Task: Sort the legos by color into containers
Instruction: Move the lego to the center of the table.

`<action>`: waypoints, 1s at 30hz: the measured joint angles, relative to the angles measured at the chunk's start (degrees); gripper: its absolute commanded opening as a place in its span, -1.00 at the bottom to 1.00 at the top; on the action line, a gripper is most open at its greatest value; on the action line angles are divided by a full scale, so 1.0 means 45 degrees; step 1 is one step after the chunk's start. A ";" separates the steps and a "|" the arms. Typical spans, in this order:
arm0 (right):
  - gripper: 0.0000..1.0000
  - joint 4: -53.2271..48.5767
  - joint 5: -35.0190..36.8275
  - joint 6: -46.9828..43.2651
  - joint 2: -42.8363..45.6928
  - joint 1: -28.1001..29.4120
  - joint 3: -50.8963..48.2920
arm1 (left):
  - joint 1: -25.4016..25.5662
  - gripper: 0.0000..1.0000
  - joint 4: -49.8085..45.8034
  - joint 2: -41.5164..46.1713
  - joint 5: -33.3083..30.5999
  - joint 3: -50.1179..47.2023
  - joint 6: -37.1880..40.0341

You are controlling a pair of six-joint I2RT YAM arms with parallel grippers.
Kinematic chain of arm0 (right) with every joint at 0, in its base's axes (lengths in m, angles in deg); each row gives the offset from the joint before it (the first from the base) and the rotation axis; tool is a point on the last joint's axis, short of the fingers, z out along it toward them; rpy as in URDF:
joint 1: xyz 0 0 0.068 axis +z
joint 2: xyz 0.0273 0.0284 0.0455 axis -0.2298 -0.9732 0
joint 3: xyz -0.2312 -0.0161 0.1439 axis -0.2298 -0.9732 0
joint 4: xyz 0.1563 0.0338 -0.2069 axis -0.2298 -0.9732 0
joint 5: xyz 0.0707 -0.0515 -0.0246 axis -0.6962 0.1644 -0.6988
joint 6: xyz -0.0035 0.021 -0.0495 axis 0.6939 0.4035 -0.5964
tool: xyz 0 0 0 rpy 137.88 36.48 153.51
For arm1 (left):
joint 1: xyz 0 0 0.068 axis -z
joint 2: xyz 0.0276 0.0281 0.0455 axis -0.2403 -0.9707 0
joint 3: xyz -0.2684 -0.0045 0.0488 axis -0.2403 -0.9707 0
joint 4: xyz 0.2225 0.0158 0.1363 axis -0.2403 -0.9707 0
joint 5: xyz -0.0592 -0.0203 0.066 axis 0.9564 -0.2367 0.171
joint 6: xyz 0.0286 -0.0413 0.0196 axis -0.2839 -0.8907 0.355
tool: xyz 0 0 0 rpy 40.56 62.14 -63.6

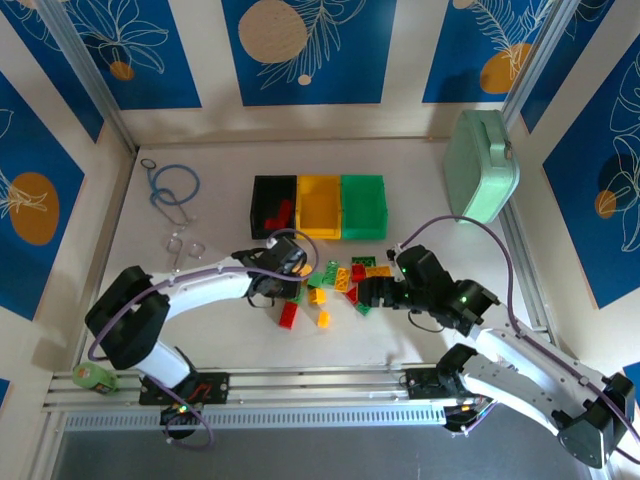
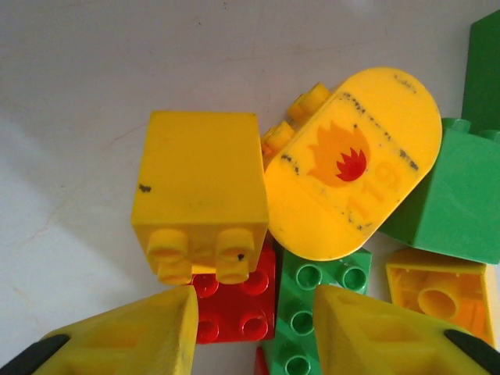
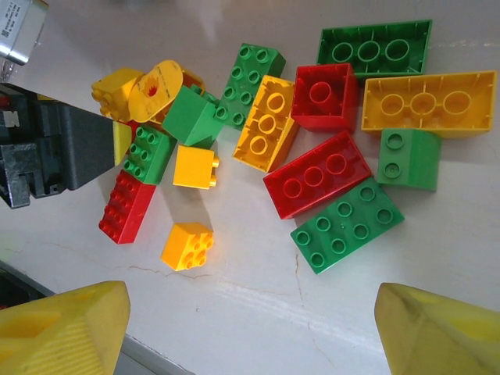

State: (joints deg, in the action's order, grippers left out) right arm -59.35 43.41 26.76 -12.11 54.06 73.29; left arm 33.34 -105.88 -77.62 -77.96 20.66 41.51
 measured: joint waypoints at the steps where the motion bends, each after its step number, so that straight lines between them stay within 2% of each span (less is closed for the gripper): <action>1: 0.65 -0.0019 0.0034 0.0000 0.0034 0.0000 0.0000 | -0.0024 -0.16 -0.0010 -0.0015 -0.0005 0.0000 0.0000; 21: 0.65 -0.0073 0.0097 0.0000 0.0078 0.0000 -0.0019 | -0.0500 -0.21 0.0194 0.0024 -0.0330 -0.0437 -0.0058; 27: 0.65 -0.0073 0.0097 0.0000 0.0078 0.0000 -0.0019 | -0.1010 -0.21 0.0374 0.0855 -0.0724 -0.1292 -0.0340; 29: 0.65 -0.0073 0.0097 0.0005 0.0078 0.0000 -0.0019 | -0.1243 -0.14 0.0253 0.1292 -0.0923 -0.1637 -0.0427; 30: 0.65 -0.0073 0.0097 0.0005 0.0078 0.0000 -0.0019 | -0.1311 -0.02 0.0102 0.1477 -0.1015 -0.1753 -0.0423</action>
State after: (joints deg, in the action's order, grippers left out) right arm -59.68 43.84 26.78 -11.77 54.06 73.20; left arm 27.44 -105.43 -70.97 -82.53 12.77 39.61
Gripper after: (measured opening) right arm 0.825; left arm 0.417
